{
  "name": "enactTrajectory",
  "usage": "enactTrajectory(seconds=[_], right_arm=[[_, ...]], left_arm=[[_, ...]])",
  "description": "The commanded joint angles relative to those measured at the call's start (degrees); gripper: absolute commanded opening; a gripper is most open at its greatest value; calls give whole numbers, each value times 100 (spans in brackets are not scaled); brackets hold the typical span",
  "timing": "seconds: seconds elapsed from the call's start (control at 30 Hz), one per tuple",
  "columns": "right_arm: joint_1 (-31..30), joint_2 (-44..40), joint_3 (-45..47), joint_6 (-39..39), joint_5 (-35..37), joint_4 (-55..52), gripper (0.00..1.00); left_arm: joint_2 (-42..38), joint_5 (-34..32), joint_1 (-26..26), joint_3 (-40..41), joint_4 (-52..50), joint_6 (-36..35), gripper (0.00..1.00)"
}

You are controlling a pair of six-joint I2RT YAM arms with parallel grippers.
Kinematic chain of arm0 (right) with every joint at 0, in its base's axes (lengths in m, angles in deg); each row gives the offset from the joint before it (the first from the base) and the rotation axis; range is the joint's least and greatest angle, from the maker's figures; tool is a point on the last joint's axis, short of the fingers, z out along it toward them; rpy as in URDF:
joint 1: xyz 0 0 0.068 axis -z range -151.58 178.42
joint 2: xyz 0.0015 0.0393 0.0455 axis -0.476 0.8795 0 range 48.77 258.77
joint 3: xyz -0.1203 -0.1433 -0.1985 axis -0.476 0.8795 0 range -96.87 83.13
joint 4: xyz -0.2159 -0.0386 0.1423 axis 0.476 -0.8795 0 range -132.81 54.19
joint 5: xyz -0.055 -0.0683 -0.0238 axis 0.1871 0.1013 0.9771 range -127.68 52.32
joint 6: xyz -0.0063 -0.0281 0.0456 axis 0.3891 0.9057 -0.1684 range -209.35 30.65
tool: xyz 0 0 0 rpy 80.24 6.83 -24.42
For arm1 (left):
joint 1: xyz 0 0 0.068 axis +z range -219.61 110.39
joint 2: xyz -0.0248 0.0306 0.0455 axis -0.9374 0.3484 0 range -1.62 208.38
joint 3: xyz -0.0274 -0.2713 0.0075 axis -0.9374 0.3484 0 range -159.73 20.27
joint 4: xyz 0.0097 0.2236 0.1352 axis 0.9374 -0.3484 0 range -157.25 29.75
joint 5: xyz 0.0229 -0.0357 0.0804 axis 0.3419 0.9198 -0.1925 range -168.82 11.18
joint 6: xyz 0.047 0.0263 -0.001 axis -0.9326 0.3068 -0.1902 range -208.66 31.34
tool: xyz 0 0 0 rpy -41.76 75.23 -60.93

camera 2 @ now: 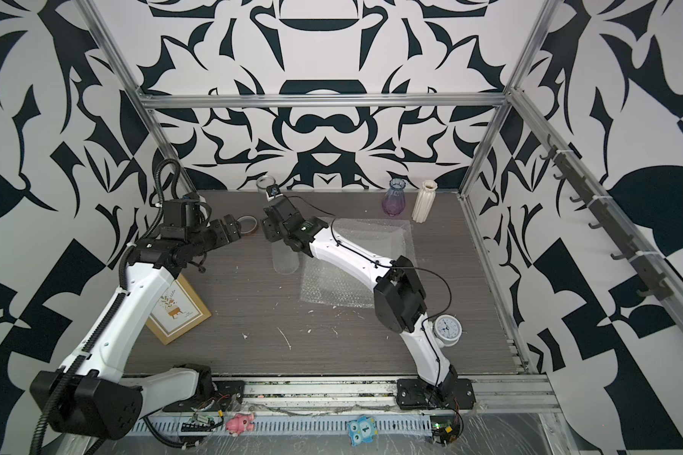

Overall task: Unwrap the vase from the bubble wrap
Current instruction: Place the vase at the center of the board.

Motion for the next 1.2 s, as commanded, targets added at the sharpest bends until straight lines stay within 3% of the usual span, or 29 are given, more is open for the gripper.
enactTrajectory(seconds=[0.0, 0.2, 0.57, 1.03, 1.17], right_arm=[[3, -89, -575, 456, 341, 730, 38], [27, 373, -932, 939, 469, 1089, 38], [34, 546, -404, 1240, 610, 2293, 44], [43, 342, -562, 1155, 372, 2144, 83], [70, 212, -651, 1111, 308, 2131, 90]], left_arm=[[-67, 3, 25, 114, -67, 106, 99], [20, 270, 73, 107, -26, 121, 99], [57, 529, 105, 182, 95, 103, 99], [66, 865, 123, 291, 281, 7, 99], [25, 880, 122, 350, 368, -24, 99]])
